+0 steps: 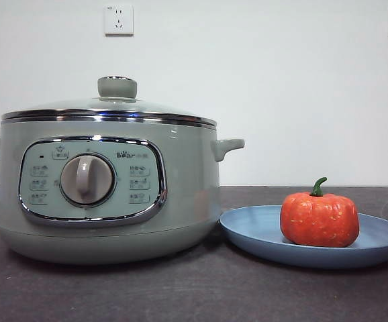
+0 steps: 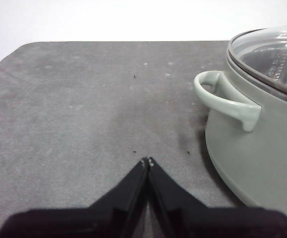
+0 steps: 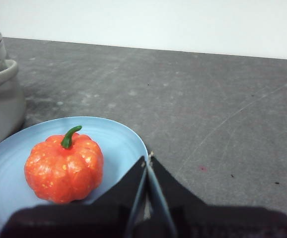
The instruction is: Take the pumpkin out from the steamer,put the pumpkin in the blue plate,close the lid
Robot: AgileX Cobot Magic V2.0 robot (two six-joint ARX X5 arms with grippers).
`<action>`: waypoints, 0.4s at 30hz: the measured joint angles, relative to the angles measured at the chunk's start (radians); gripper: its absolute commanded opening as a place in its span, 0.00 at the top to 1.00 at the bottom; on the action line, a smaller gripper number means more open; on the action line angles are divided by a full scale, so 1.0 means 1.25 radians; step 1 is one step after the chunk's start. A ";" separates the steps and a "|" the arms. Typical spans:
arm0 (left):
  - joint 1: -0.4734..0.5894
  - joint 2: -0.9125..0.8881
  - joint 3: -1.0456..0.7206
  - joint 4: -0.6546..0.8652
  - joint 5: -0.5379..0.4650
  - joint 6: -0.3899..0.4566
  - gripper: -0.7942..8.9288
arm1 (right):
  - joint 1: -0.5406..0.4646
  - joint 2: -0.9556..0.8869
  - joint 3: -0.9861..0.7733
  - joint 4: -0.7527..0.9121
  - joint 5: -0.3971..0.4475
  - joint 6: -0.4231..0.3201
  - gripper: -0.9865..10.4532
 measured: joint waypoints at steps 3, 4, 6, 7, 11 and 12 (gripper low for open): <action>0.000 0.000 0.000 0.000 0.000 0.000 0.92 | -0.001 0.000 0.000 0.000 0.000 0.018 0.91; 0.000 0.000 0.000 0.000 0.000 0.000 0.92 | -0.001 0.000 0.000 0.000 0.002 0.024 0.91; 0.000 0.000 0.000 0.000 0.000 0.000 0.92 | -0.001 0.000 0.000 0.000 0.007 0.031 0.91; 0.000 0.000 0.000 0.000 0.000 0.000 0.92 | -0.001 0.000 0.000 0.000 0.007 0.033 0.91; 0.000 0.000 0.000 0.000 0.000 0.000 0.92 | -0.001 0.000 0.000 0.000 0.007 0.036 0.91; 0.000 0.000 0.000 0.000 0.000 0.000 0.92 | -0.001 0.000 0.000 0.000 0.007 0.036 0.91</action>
